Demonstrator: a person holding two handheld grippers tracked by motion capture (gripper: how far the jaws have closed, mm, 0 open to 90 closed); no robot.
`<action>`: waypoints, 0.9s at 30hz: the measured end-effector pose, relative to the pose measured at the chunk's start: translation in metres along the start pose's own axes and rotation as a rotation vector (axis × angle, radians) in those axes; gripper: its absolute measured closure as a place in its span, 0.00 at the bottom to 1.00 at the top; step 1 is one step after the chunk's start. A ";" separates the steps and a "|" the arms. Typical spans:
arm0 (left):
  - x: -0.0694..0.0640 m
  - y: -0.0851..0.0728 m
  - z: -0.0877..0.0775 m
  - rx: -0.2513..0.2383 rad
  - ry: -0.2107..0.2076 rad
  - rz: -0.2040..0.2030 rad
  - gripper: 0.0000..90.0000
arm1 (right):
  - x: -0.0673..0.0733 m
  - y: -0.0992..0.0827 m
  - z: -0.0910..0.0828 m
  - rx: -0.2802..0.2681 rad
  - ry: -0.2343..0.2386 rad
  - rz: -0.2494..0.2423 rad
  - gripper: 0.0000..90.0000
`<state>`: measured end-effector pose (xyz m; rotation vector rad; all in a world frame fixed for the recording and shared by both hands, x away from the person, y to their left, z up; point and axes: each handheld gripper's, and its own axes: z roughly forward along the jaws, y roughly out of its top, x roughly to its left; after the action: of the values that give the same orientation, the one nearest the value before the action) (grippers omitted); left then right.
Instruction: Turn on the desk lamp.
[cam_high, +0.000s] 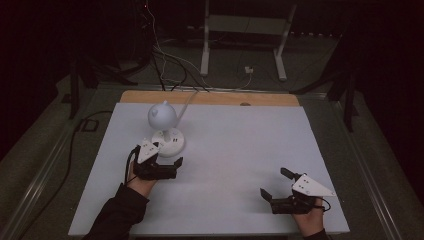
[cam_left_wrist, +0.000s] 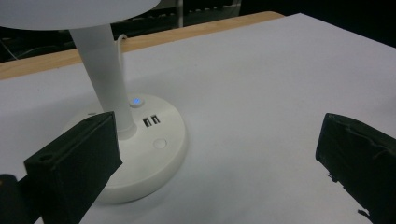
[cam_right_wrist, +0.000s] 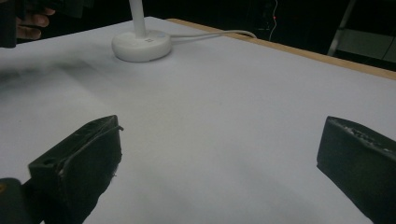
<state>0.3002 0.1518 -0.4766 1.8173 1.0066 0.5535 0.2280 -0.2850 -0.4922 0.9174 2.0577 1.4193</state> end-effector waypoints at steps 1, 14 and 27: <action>-0.001 0.000 0.001 0.000 0.005 0.005 0.00 | 0.000 0.000 0.000 0.001 0.000 0.001 0.00; -0.012 0.000 0.015 0.038 0.067 0.022 0.00 | -0.001 0.000 -0.001 -0.001 0.002 0.007 0.00; -0.011 0.003 0.027 0.068 0.119 0.009 0.14 | -0.002 0.000 -0.002 -0.002 0.005 0.012 0.00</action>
<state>0.3145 0.1281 -0.4853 1.8672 1.1102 0.6463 0.2277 -0.2874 -0.4918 0.9269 2.0574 1.4314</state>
